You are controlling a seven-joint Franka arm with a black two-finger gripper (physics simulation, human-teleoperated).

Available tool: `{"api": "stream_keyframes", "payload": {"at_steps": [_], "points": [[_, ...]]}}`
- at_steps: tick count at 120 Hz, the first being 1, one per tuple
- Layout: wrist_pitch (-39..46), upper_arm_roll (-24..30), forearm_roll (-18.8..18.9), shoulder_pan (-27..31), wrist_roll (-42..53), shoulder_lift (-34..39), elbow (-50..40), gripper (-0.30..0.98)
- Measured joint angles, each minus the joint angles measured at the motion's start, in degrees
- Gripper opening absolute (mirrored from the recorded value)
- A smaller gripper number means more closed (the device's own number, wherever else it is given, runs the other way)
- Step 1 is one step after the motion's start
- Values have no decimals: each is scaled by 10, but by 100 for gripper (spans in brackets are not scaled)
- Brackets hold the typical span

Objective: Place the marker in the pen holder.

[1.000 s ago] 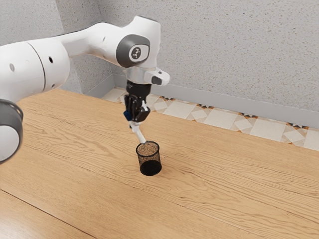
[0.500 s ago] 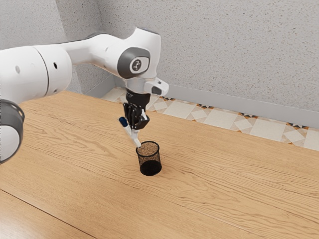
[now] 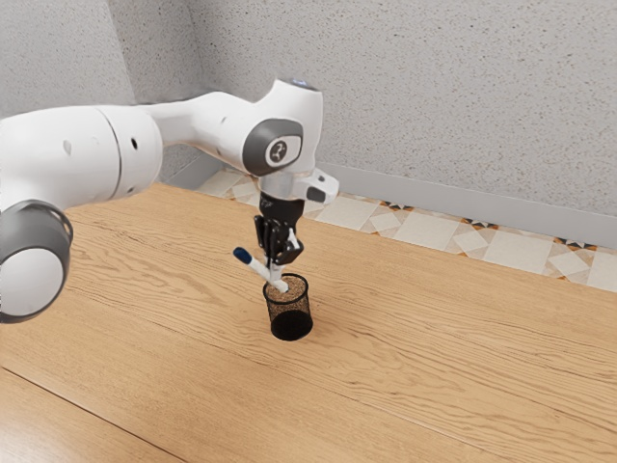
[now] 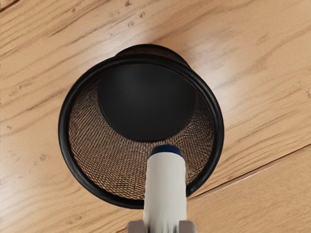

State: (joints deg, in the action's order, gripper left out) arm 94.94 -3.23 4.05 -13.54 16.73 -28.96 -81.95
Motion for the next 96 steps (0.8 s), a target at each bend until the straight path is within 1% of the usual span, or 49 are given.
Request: {"api": "stream_keyframes", "payload": {"at_steps": [42, 46, 61, 68, 73, 82, 96], "points": [[33, 1, 0, 1, 0, -42, 3, -9], [35, 1, -1, 0, 0, -43, 3, -4], [35, 1, -5, -1, 1, -42, 3, 23], [33, 0, -5, -1, 1, -33, 3, 34], [28, -1, -3, -2, 1, -6, 1, 39], [18, -2, 3, 4, 1, 74, -10, 47], [21, 0, 4, 58, -1, 195, -24, 55]]}}
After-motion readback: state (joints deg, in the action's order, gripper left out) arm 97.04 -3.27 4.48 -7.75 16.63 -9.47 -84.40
